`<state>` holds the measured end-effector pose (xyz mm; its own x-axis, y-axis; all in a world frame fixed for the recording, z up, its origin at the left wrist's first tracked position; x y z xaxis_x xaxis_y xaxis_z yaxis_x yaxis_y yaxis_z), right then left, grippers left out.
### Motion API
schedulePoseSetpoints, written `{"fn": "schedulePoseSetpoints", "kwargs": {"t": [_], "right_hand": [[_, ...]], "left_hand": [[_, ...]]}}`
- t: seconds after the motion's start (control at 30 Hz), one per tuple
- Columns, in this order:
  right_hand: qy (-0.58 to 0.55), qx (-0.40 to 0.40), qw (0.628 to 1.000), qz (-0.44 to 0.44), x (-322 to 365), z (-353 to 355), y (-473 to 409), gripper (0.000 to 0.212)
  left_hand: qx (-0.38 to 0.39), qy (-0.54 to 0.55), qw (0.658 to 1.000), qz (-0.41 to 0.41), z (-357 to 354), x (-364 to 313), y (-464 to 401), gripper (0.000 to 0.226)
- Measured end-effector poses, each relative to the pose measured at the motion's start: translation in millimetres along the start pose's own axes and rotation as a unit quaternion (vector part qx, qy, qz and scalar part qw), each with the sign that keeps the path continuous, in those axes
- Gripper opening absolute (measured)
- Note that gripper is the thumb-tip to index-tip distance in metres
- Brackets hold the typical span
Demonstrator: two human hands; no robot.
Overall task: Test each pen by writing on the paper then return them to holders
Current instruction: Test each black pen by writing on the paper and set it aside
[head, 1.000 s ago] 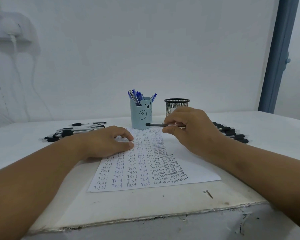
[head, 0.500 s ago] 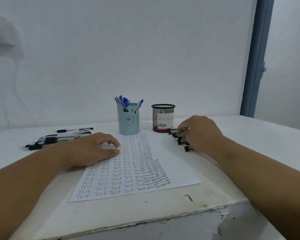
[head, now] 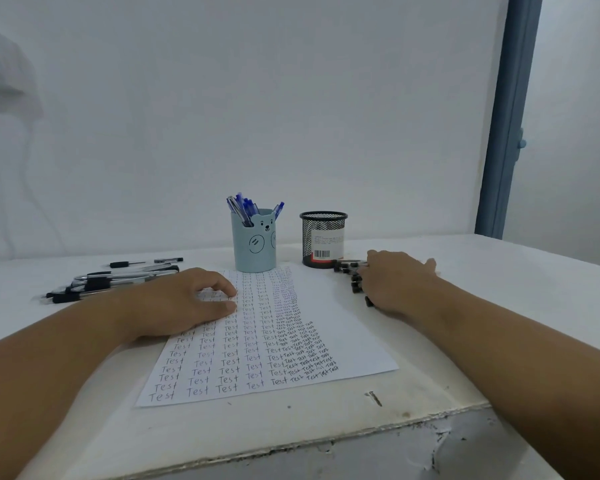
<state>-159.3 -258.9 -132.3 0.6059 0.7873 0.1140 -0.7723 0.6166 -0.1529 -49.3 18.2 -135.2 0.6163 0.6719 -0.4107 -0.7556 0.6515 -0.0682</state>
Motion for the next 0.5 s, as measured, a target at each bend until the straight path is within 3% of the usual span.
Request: {"fn": "schedulePoseSetpoints", "kwargs": {"t": [0.2,0.3,0.37,0.5], "right_hand": [[0.03,-0.062,0.995,0.067,8.7,-3.9,8.6,0.041],[-0.071,-0.12,0.973,0.184,17.2,-2.6,19.9,0.036],[-0.174,-0.135,0.938,0.268,24.2,-2.2,28.3,0.03],[-0.21,-0.091,0.893,0.388,41.7,-6.6,35.4,0.017]], "left_hand": [[0.002,0.009,1.0,0.003,-0.1,2.1,-1.4,0.031],[0.0,0.009,1.0,0.0,0.0,1.6,-2.1,0.029],[-0.005,0.004,1.0,0.0,0.6,1.8,-2.0,0.027],[-0.052,0.029,0.998,-0.005,5.2,7.4,-4.2,0.015]]}}
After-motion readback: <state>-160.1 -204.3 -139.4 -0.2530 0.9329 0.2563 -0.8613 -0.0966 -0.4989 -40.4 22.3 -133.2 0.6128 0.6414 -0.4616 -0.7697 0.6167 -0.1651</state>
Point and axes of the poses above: each hand's wrist, its own y-axis away from the middle knuckle, its own z-axis out of the back of the hand, x = y × z, the point moved 1 cm from there along -y, towards the middle knuckle, and after that the axes turned 2 degrees about -z, right-handed, at the moved point
